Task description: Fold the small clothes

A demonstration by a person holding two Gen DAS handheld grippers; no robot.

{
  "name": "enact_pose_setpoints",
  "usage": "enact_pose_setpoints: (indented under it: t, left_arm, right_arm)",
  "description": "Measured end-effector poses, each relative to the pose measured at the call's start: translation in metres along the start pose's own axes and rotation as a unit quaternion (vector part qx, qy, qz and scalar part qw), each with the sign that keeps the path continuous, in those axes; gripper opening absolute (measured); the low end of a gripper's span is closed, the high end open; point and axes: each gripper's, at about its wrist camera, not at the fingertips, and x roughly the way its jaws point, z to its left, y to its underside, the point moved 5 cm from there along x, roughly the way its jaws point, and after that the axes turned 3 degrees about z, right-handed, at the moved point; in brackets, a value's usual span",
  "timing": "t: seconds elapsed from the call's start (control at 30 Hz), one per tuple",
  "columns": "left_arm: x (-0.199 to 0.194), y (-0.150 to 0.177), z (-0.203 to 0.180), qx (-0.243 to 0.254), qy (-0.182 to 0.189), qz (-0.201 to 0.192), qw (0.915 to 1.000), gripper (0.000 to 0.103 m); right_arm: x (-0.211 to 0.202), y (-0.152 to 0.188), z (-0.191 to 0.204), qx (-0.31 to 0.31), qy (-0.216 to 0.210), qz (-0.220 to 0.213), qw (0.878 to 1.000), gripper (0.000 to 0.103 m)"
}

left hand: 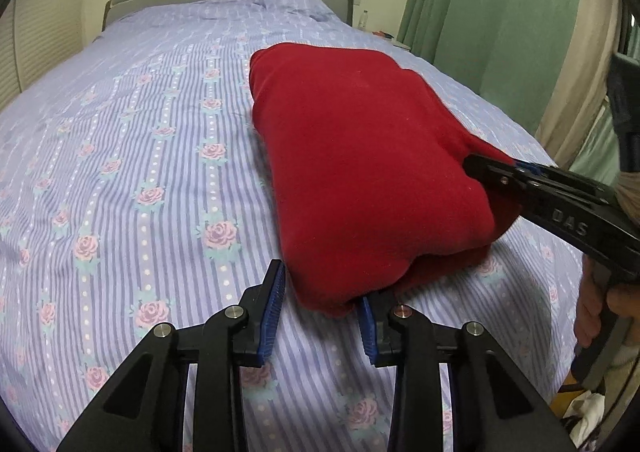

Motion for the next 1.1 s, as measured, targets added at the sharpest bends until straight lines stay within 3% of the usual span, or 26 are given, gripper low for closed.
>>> enact_pose_setpoints:
  t: [0.17,0.33,0.47,0.57,0.67,0.8,0.9,1.0,1.1]
  left_arm:
    - [0.006,0.001,0.003,-0.002,0.004,0.008,1.0000,0.035]
    - [0.012,0.004,0.008,-0.007,0.016,0.024,0.9996,0.038]
    - [0.007,0.002,0.004,0.032,0.008,0.032,0.9990,0.042]
    - [-0.017,0.004,-0.006,0.085,0.012,0.025,0.9960,0.042]
    - [-0.052,-0.003,-0.005,0.105,0.023,-0.027,0.9939,0.042]
    - [-0.063,-0.026,-0.001,0.121,0.046,-0.045,0.9906,0.031]
    - [-0.055,-0.038,-0.010,0.142,0.064,-0.039,0.9870,0.024]
    - [-0.035,-0.041,-0.024,0.164,0.083,-0.009,0.9830,0.018]
    - [-0.028,-0.039,-0.028,0.169,0.084,-0.006,0.9820,0.018]
  right_arm:
    - [0.016,-0.005,0.000,-0.033,0.008,0.012,0.999,0.021]
    - [0.032,0.012,-0.016,0.028,-0.024,0.017,0.999,0.022]
    - [0.031,0.012,-0.017,0.039,-0.018,0.015,0.999,0.022]
    - [0.027,0.013,-0.011,0.028,0.012,0.011,0.999,0.026]
    - [0.021,0.014,-0.010,0.027,0.036,0.004,0.999,0.034]
    - [0.014,0.017,-0.013,0.047,0.043,-0.008,0.998,0.042]
    - [0.009,0.018,-0.017,0.059,0.060,-0.017,0.996,0.059]
    - [0.006,0.017,-0.020,0.063,0.063,-0.019,0.996,0.061]
    - [0.006,0.018,-0.024,0.068,0.063,-0.014,0.996,0.064]
